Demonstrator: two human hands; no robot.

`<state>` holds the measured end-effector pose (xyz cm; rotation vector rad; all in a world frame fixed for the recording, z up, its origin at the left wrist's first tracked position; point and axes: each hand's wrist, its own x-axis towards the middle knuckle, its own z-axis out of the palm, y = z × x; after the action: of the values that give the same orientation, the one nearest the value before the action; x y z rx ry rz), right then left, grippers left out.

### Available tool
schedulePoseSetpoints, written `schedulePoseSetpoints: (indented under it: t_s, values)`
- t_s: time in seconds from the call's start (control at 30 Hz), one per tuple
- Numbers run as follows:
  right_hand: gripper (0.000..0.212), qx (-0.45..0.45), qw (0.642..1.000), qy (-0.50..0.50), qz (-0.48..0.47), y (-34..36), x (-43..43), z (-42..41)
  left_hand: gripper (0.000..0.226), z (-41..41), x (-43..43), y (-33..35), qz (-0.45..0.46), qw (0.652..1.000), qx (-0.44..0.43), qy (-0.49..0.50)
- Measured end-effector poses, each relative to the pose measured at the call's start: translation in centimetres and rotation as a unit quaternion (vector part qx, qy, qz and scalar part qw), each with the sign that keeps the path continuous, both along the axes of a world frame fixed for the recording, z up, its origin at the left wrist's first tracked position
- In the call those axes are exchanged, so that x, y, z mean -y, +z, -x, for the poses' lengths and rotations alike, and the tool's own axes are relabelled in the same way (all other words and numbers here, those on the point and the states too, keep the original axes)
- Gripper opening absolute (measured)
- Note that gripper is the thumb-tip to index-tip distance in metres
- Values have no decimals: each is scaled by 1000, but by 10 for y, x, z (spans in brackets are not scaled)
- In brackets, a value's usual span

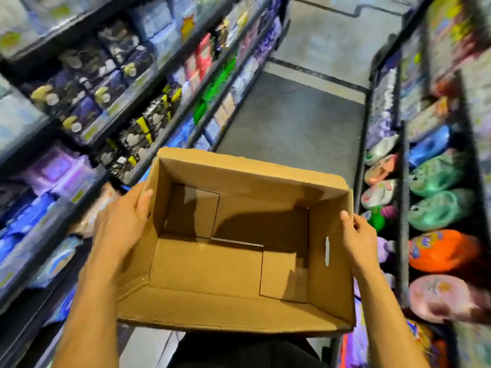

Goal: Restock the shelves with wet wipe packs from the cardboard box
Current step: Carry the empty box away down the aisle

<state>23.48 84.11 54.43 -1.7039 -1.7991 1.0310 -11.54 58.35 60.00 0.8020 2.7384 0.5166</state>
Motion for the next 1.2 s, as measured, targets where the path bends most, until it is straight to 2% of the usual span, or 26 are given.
schedulePoseSetpoints:
  t_s: [0.13, 0.2, 0.37, 0.47, 0.6, 0.87, 1.0, 1.13, 1.2]
  values:
    - [32, -16, 999, -41, 14, -8, -23, -17, 43, 7, -55, -7, -22, 999, 19, -41]
    - [46, 7, 998, -61, 24, -12, -40, -22, 51, 12, -83, -10, 0, 998, 16, -54]
    - [47, 3, 994, -95, 60, -12, -85, -24, 67, 23, -153, 7, 6, 999, 19, -48]
    - [45, -19, 993, -97, 65, -15, -113, -21, 51, 25, -190, 16, 4, 999, 8, -49]
    - [41, -47, 993, -84, 71, -8, -147, -17, 57, 35, -228, 14, -13, 999, 6, -44]
    - [39, 10, 996, -66, 61, 10, -231, 7, 40, 82, -320, 6, 22, 998, -4, -64]
    - [36, 32, 994, -98, 47, 25, -274, 37, 43, 119, -377, 8, 20, 996, 17, -85]
    - [44, 28, 991, -123, 37, 39, -313, 65, 46, 152, -438, 19, -9, 993, 24, -112]
    - [38, 22, 993, -113, 29, 42, -332, 78, 47, 169, -465, 23, -37, 992, 30, -121]
